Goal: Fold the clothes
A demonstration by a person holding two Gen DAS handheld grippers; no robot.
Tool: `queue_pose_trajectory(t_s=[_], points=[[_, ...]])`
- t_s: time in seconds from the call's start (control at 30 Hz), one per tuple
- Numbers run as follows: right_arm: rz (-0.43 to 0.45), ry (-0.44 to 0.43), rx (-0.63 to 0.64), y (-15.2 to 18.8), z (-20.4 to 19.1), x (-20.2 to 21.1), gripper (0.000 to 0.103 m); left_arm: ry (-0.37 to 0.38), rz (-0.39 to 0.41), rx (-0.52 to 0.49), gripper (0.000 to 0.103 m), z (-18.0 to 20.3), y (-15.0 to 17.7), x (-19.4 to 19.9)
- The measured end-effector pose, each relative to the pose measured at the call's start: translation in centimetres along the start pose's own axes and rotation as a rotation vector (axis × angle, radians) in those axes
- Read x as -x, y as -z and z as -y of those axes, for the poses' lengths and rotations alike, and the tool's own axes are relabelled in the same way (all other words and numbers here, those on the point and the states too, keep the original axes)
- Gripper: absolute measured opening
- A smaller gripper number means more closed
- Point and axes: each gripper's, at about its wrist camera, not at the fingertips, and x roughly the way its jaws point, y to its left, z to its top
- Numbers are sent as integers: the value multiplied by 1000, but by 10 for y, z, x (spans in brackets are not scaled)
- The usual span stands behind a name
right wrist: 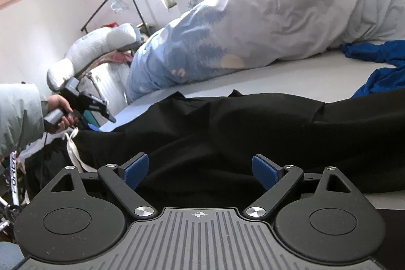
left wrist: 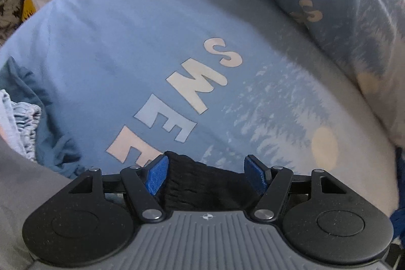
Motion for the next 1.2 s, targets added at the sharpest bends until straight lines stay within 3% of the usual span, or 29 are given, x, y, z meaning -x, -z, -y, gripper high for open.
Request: queue_pose_trajectory(t_s=[0.13,0.27,0.37,0.43,0.53,0.6,0.63,0.7,0.73,0.87,0.93,1.03,1.13,1.2], points=[[-6,16,5,1,2,-1,91,19,-31,-14,59,-13,-3,8],[-8,24,0,3,4,-1,91,18,-128,-68,58,-23,-3,5],[-15,23,3,4,4,-4,91,63,-141,-49,65,-25,3,-3],[-19,26,9,5,3,-5,91,61,-173,-47,76,-26,8,-16],[-24,33,16,7,3,-6,91,22,-231,-48,75,-24,15,-37],[-27,35,16,8,3,-7,91,12,-188,-22,72,-25,14,-39],[-29,36,14,8,4,-8,91,9,-162,-9,63,-25,13,-38],[-34,37,14,9,4,-9,91,27,-106,11,57,-21,13,-32],[-36,36,15,8,4,-9,91,41,-75,21,49,-18,13,-29],[-39,27,22,9,4,-8,91,116,153,-10,41,10,15,-1],[-38,24,24,9,3,-8,91,176,283,-31,15,26,16,15],[-30,24,33,9,2,-7,91,265,391,-27,14,40,15,30],[-21,26,33,7,2,-5,91,234,450,-47,13,39,19,33],[-15,28,30,6,3,-4,91,235,517,7,12,22,23,40]])
